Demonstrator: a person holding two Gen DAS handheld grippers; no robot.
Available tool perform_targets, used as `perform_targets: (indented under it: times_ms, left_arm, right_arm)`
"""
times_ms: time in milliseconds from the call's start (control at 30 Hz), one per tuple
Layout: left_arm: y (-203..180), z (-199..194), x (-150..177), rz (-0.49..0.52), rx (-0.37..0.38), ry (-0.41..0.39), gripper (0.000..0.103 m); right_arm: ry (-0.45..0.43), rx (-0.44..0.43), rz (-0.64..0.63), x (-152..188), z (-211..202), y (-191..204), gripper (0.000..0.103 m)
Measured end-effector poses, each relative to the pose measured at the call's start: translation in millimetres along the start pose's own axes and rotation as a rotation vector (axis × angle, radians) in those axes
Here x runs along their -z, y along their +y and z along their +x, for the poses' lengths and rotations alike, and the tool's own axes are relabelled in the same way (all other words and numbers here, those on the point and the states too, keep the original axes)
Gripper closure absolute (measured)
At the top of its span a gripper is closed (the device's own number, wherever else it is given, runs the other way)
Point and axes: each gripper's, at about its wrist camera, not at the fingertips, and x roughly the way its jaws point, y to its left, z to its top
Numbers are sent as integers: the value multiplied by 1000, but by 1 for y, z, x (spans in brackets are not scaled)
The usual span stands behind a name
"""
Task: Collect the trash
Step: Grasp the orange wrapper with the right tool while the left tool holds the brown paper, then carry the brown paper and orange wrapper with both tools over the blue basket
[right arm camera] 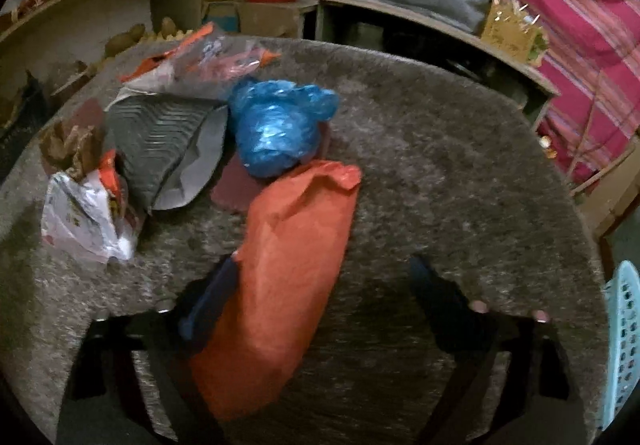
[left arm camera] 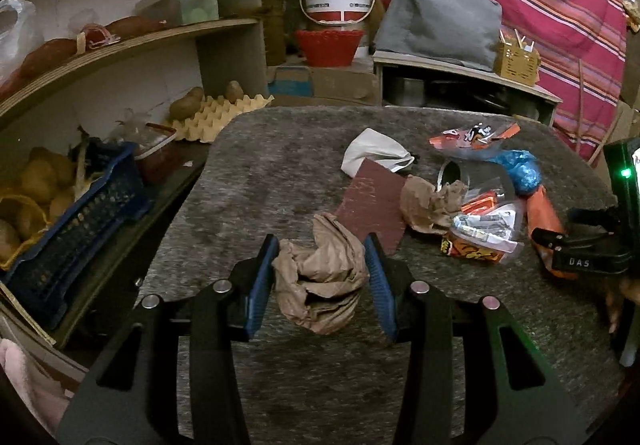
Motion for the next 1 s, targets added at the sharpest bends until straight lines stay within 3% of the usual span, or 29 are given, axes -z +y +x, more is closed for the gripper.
perform_targets:
  times_ms: [167, 333, 400, 533, 1000]
  left_arm:
    - [2, -1, -1, -12, 5, -1, 60]
    - [-1, -2, -1, -4, 2, -5, 60]
    - [-4, -3, -2, -1, 0, -7, 60]
    - [-8, -5, -3, 8, -10, -14, 60]
    - [-28, -9, -10, -6, 18, -23, 60]
  right_arm:
    - [-1, -55, 8, 1, -1, 2, 56]
    - [-21, -82, 32, -1, -5, -2, 88]
    - [-26, -88, 41, -1, -6, -5, 94]
    - [-50, -66, 44, -1, -12, -12, 99]
    - [-137, -4, 135, 3, -46, -84, 99]
